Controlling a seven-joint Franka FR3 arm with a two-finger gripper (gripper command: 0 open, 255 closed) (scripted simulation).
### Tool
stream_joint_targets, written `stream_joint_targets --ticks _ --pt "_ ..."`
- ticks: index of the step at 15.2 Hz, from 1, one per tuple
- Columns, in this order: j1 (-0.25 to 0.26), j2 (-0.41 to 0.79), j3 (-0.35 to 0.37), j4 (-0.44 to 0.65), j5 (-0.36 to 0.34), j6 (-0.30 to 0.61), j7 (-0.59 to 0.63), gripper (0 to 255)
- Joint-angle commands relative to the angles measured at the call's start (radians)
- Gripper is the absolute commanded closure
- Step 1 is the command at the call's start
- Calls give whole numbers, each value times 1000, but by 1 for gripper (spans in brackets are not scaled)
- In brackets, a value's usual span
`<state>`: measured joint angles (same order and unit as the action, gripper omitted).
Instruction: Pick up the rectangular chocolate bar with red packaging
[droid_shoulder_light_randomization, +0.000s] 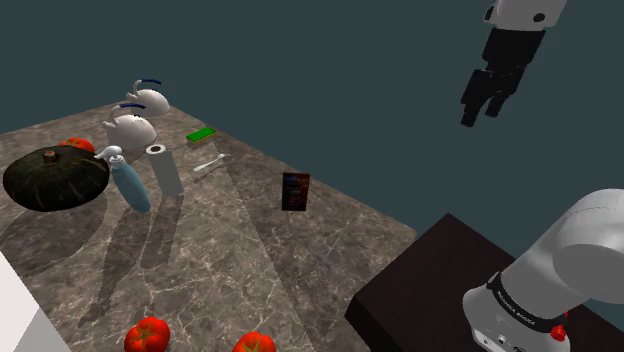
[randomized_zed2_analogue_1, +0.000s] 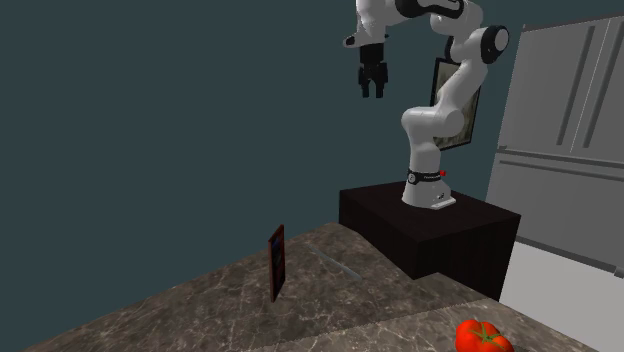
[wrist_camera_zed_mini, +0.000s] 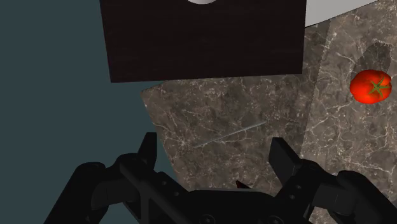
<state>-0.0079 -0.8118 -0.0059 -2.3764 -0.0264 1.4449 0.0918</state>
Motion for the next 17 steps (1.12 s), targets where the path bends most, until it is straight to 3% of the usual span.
stream_joint_targets --ticks 1,9,17 --pt "0 0 0 0 0 0 0 0" --pt "48 183 -58 -85 -32 308 -168 0" --pt "100 443 -101 -73 -28 595 -335 0"
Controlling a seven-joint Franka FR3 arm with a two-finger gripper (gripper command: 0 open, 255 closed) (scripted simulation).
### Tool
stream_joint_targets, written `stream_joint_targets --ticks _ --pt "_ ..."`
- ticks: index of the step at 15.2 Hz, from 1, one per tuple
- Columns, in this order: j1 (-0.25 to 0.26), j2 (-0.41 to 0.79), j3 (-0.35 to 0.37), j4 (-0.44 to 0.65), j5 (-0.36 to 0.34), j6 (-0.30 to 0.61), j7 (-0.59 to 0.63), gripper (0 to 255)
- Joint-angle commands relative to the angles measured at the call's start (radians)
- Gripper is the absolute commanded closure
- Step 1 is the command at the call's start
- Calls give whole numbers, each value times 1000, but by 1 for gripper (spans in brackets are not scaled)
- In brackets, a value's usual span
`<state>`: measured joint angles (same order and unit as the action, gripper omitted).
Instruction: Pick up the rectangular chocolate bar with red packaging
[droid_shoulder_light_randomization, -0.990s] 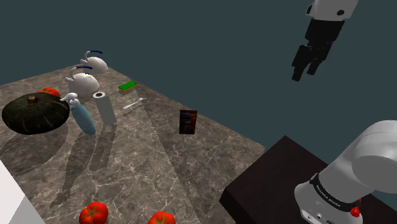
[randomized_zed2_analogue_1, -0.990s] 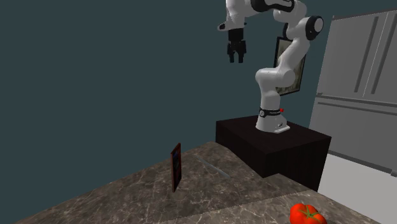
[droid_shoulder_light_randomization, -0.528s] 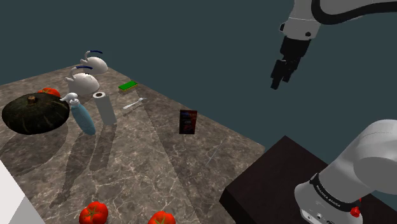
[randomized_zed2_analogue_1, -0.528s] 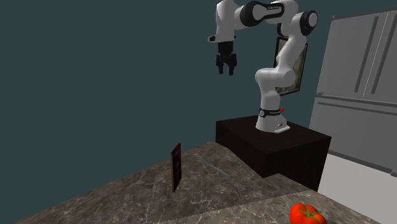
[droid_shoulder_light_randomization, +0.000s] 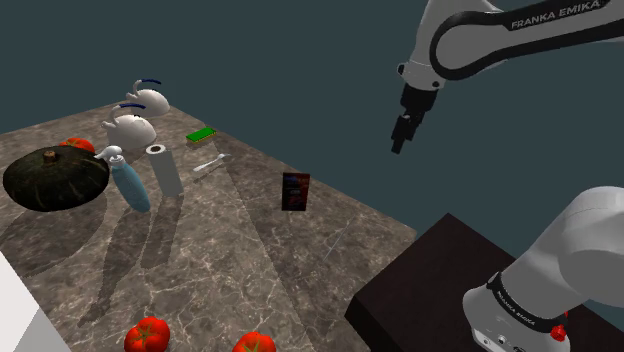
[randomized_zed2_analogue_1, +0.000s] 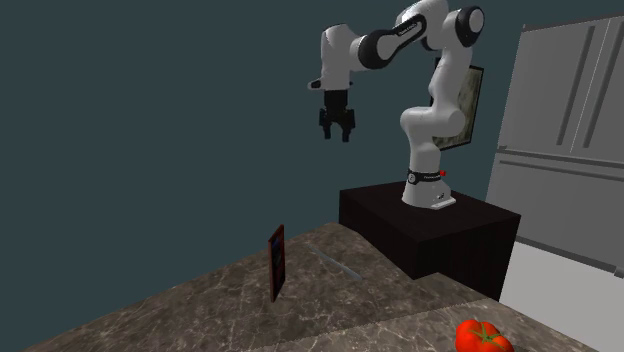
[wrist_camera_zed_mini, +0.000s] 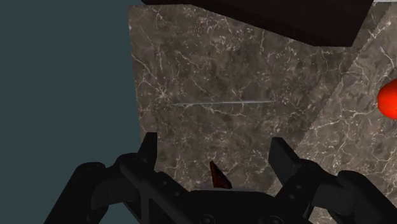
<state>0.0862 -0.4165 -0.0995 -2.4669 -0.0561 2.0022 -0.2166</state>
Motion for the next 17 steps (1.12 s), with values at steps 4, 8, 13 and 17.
stream_joint_targets --ticks 4,8,13,17 --pt "33 193 -20 57 21 162 -115 0" --pt "56 342 -22 117 53 268 -206 0" --pt "73 527 -6 218 99 372 -320 0" --pt "77 671 21 317 131 433 -403 0"
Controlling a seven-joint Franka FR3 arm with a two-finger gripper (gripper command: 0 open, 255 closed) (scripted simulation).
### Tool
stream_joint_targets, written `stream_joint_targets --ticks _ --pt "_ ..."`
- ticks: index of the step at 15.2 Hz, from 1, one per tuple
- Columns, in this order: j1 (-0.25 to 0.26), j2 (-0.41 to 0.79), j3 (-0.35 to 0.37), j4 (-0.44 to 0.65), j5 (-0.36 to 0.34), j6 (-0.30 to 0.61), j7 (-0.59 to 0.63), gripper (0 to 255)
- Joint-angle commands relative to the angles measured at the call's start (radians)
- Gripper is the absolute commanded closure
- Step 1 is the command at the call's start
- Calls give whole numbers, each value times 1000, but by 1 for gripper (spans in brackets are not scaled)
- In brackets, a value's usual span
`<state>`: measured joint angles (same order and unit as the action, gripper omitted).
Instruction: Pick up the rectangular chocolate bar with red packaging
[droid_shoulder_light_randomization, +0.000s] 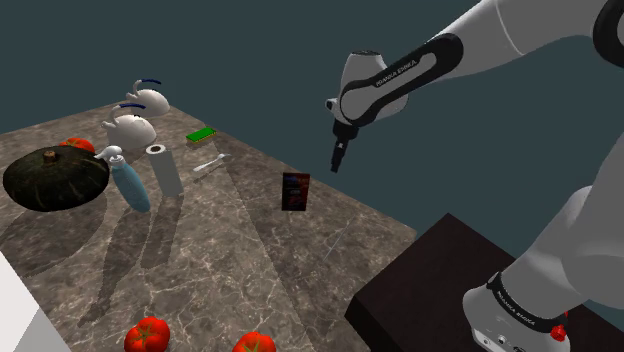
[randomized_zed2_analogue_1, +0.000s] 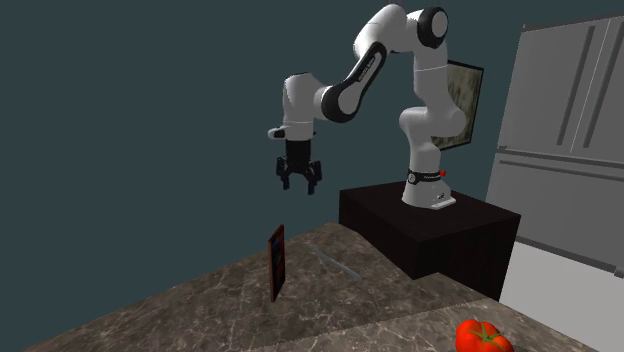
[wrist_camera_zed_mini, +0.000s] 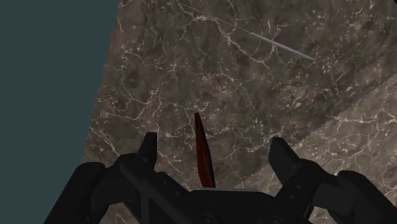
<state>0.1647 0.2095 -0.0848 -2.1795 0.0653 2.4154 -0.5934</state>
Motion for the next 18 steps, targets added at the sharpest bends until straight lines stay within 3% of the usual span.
stream_joint_targets --ticks 1,7,16,17,18 --pt "-1 80 15 56 15 32 -46 0" --pt "-1 279 64 229 29 83 -140 0" --pt "-5 358 70 235 36 155 -148 0" --pt "-4 356 70 233 36 156 -147 255" --pt "-4 357 70 234 36 156 -148 255"
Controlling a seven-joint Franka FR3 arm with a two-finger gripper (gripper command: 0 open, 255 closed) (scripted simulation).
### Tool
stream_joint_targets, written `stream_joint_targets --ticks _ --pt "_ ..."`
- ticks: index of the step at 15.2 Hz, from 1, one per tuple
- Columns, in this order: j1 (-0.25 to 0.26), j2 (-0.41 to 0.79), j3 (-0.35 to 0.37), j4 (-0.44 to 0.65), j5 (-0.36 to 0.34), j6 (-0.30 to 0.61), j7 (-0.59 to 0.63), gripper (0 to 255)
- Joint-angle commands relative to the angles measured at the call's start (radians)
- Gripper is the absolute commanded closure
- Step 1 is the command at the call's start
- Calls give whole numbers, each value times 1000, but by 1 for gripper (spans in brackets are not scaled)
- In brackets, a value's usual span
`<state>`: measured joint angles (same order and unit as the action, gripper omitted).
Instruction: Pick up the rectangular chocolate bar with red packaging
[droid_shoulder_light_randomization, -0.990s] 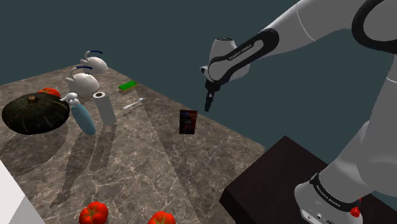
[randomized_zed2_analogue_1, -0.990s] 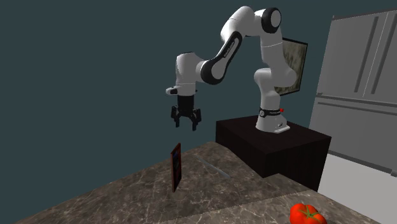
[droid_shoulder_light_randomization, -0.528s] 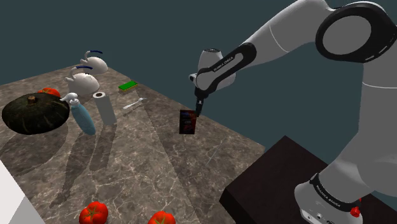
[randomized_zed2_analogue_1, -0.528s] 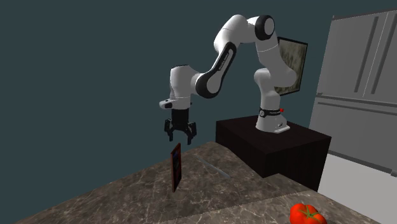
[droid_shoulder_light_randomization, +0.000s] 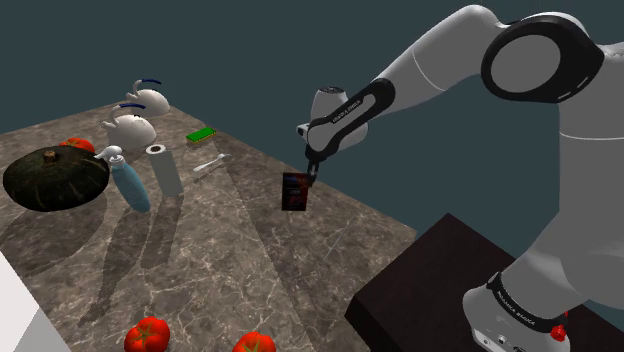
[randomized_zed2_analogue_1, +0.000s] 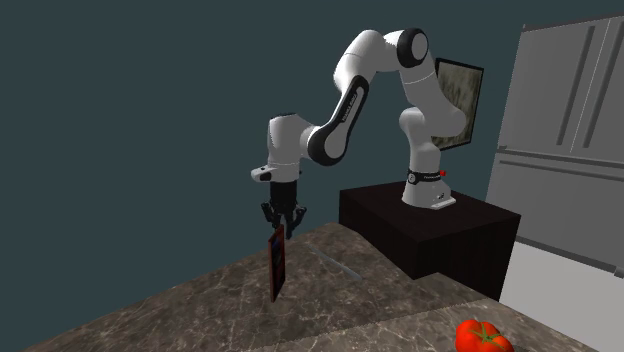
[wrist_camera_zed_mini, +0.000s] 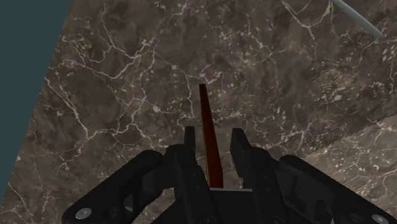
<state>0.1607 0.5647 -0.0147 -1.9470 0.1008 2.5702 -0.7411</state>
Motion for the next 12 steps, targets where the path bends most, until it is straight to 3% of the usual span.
stream_joint_targets --ticks 1,12 --pt "0 1 0 0 0 2 0 255" --pt "1 -40 -3 -2 -4 -37 4 255"
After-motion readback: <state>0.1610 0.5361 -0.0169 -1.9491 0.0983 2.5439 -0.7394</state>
